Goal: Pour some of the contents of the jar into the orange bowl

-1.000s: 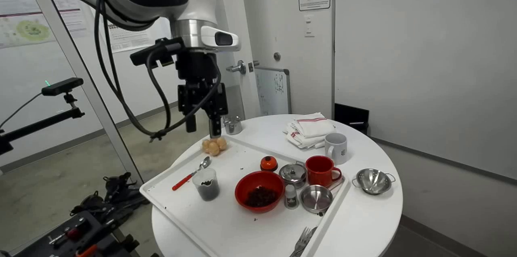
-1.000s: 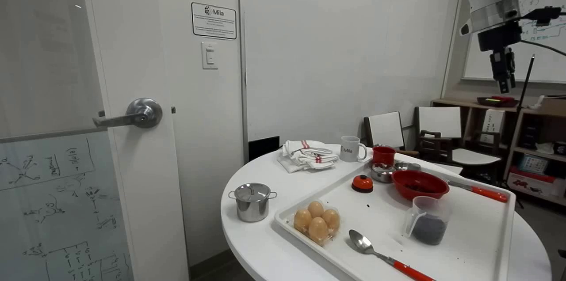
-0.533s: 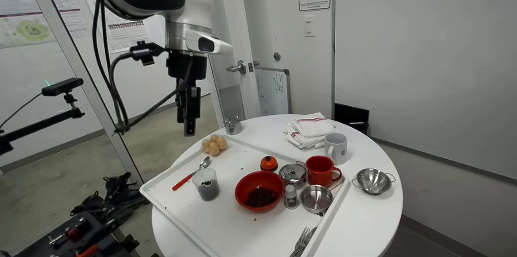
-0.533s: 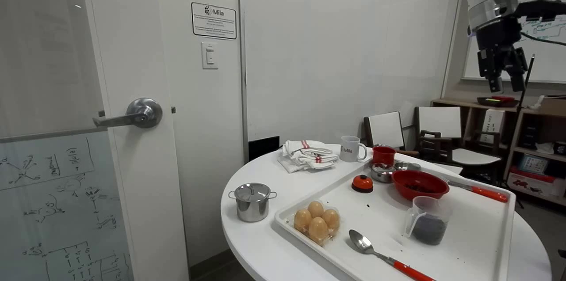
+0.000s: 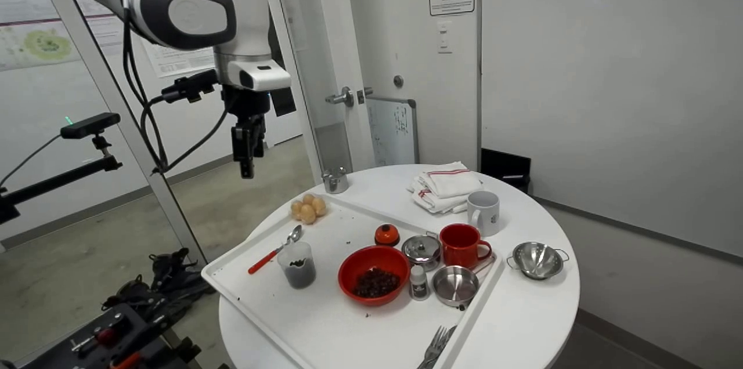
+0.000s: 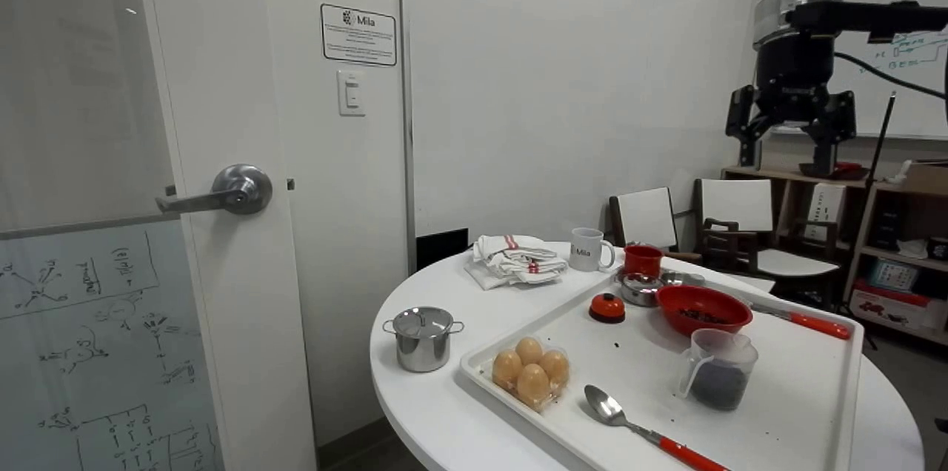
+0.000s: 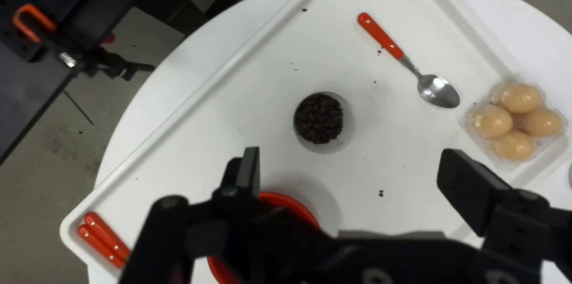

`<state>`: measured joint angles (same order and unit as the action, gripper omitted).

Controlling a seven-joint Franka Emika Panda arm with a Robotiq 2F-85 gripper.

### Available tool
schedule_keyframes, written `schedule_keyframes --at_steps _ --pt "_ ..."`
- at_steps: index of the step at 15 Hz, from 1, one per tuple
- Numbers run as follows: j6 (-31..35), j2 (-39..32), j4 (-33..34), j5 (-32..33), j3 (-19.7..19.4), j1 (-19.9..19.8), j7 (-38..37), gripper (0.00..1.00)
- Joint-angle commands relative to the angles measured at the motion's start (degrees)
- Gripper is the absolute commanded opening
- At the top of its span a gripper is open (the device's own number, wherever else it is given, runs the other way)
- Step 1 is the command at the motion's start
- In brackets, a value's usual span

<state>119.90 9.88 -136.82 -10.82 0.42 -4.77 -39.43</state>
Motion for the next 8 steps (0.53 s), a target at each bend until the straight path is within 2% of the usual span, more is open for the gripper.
schedule_keyframes --at_steps 1,6,7,8 --pt "2.88 -0.05 -0.7 -0.01 0.83 1.12 -3.89 1.0" --pt "3.59 -0.15 -1.04 0.11 0.76 1.39 -4.61 1.0" --pt "3.84 -0.4 -1.2 0.15 0.88 1.23 -6.35 1.0" --pt "6.07 -0.66 -1.92 1.09 1.57 0.89 -11.83 1.0"
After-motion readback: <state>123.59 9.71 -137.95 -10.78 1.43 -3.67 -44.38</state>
